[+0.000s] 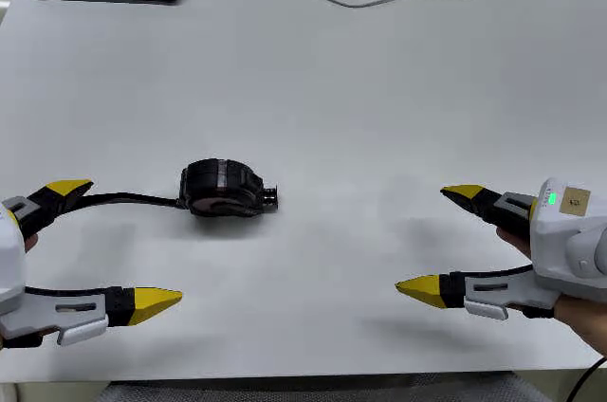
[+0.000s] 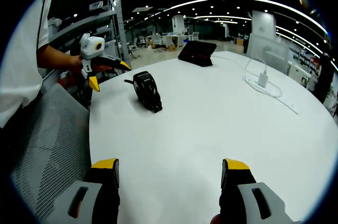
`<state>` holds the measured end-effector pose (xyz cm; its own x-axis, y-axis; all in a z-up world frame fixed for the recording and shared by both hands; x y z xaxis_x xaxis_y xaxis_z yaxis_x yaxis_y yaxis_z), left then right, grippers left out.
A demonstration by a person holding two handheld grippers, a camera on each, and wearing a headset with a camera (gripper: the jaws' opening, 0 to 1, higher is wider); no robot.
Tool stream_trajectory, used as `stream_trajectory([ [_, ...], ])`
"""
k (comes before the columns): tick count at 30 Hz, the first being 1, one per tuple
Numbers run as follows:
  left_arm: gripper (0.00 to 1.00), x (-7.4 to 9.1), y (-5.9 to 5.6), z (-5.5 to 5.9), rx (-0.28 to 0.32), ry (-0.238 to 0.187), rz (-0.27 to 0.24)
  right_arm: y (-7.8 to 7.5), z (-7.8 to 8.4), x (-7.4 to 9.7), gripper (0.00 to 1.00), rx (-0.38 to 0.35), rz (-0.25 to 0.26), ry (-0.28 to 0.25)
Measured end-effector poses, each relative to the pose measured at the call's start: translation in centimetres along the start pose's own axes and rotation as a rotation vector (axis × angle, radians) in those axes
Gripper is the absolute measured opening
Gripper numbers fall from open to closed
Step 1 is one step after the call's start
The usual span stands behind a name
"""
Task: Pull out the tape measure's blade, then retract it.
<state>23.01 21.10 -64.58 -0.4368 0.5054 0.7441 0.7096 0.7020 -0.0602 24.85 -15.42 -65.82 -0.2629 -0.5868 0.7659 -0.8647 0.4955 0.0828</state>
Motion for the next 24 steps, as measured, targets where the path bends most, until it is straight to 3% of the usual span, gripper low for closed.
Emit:
stream_trajectory([
  [24,0.99,-1.8,0.7,-1.5,-0.117,0.021,0.057,-0.9,-1.8,-2.1,0.76,0.1,-0.048,0.009],
])
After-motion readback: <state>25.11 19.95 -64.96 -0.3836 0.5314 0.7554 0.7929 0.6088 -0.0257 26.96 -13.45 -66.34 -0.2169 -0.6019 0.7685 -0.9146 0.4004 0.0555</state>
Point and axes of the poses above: the centre of the closed fingertips' face, and the gripper's own axes: x roughly backward along the fingers, y roughly to its left, z roughly out of its underside, the point moved 7 cm from there along x, roughly backward along the fingers, and after that the axes turned 11 degrees about y, right-handed, at the moved point
